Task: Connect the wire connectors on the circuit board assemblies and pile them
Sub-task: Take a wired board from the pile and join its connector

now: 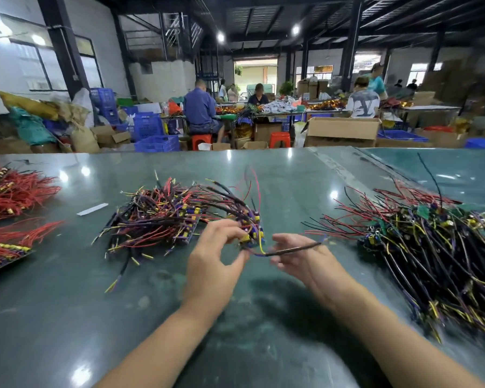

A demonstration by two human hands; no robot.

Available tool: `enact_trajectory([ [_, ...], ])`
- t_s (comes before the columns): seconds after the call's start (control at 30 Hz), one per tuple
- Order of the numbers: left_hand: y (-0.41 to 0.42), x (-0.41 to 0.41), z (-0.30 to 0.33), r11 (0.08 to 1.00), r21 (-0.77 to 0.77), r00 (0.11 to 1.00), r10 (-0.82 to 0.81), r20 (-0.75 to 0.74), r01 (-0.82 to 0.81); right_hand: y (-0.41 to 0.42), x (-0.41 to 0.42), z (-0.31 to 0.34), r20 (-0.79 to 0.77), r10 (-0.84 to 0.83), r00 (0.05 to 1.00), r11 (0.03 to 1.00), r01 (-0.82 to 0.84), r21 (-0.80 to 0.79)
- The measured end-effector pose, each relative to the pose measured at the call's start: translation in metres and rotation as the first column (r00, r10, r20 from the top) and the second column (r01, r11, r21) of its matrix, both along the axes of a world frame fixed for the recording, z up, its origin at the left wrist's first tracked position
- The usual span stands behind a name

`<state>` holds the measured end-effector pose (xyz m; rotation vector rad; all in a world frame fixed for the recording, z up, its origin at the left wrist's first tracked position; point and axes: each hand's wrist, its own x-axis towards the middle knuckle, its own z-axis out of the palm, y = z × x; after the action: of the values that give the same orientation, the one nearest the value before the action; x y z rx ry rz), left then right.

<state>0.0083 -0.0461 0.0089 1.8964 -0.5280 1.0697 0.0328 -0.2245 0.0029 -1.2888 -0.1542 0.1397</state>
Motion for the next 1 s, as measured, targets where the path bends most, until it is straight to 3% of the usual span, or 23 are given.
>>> enact_trajectory([
  [0.1,-0.007,-0.006,-0.007,0.991,0.123,0.998,-0.058,-0.02,0.06,0.007,-0.008,0.003,-0.07,0.223,0.972,0.967,-0.211,0.145],
  [0.23,-0.005,-0.005,-0.008,0.984,0.116,0.989,-0.127,-0.071,0.135,0.012,-0.017,-0.002,0.101,0.187,0.977,0.981,-0.191,0.034],
  [0.33,-0.002,-0.006,-0.009,0.939,-0.175,0.9,-0.336,-0.277,0.297,0.01,-0.022,0.002,0.152,0.173,0.973,0.985,-0.174,-0.004],
  [0.43,-0.001,0.0,-0.006,0.834,-0.546,0.866,-0.331,-0.374,0.084,0.01,-0.025,0.004,0.162,0.175,0.971,0.984,-0.168,-0.054],
  [0.5,0.002,0.005,-0.001,0.666,-0.743,0.819,-0.386,-0.424,-0.07,0.011,-0.026,0.006,0.143,0.165,0.976,0.986,-0.157,-0.061],
  [0.57,0.004,0.005,0.001,0.498,-0.86,0.744,-0.533,-0.403,-0.109,0.013,-0.027,0.008,0.113,0.181,0.977,0.983,-0.18,-0.02],
  [0.67,0.006,0.0,0.004,0.383,-0.924,0.549,-0.77,-0.324,-0.008,0.012,-0.028,0.009,0.068,0.201,0.977,0.98,-0.201,-0.017],
  [0.77,0.008,-0.007,0.01,0.386,-0.915,0.309,-0.89,-0.336,0.118,0.01,-0.028,0.01,0.086,0.232,0.969,0.971,-0.226,-0.08],
  [0.9,0.013,-0.006,0.008,0.472,-0.86,0.315,-0.86,-0.401,0.195,0.007,-0.027,0.008,0.116,0.229,0.966,0.964,-0.208,-0.165],
  [1.0,0.02,-0.006,0.01,0.47,-0.847,0.311,-0.867,-0.39,0.248,0.006,-0.027,0.006,0.13,0.173,0.976,0.964,-0.141,-0.225],
])
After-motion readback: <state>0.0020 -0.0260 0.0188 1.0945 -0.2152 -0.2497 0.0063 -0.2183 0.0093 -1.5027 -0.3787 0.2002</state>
